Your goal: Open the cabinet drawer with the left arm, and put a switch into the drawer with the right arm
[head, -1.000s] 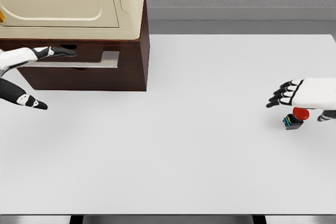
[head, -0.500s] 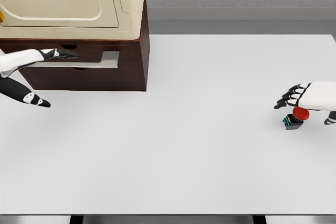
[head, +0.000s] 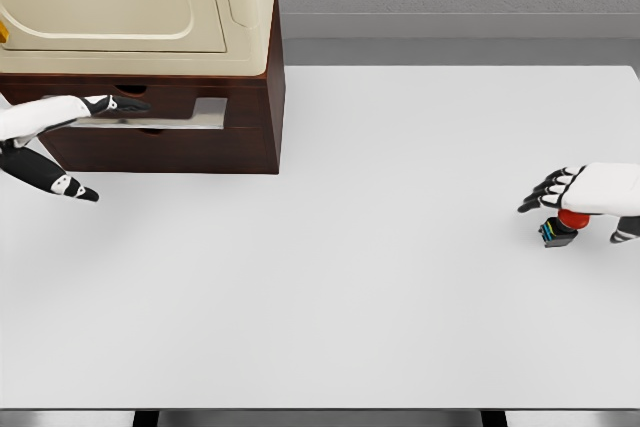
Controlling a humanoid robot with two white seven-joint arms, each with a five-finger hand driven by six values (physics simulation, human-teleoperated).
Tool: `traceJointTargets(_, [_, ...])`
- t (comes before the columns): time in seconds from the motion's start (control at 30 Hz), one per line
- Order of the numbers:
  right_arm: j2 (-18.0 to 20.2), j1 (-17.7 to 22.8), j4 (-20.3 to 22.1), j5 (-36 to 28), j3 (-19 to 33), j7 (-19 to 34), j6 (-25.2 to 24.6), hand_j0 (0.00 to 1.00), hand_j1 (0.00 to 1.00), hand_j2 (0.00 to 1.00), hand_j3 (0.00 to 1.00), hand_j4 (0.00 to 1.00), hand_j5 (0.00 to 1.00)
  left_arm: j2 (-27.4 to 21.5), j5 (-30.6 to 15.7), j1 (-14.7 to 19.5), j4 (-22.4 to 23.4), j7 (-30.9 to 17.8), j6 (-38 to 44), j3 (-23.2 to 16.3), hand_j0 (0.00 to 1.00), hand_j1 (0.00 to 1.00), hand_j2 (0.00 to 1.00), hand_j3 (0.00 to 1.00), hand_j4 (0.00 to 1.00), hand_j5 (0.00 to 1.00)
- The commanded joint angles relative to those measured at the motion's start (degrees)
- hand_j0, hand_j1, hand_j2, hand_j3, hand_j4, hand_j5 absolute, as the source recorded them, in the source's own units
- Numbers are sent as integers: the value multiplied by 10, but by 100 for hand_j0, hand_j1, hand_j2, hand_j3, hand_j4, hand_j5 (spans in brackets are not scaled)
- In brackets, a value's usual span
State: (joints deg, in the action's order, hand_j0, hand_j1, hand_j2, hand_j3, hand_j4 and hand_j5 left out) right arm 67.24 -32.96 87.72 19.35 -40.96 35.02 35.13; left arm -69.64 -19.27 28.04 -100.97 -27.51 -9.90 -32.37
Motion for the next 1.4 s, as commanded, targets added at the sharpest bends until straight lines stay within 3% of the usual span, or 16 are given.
traceJointTargets(0.0, [-5,0,-5,-1,1,0,-1,100,100,100,100,100,100,1,5,0,0,5,8,0,99,99,99,99,99,99])
traceJointTargets(0.57, [-19,4,1,0,-3,0,-1,100,100,100,100,100,100,11,37,-4,0,22,35,-13,98,98,98,98,98,98])
traceJointTargets(0.93, [-12,4,7,-1,0,0,-1,100,100,100,100,100,100,12,37,-5,0,23,33,-18,89,89,89,89,89,89])
traceJointTargets(1.37, [-9,5,18,-1,-1,0,-1,100,100,100,100,100,100,7,34,-3,-1,-11,-26,-24,90,90,90,90,90,90])
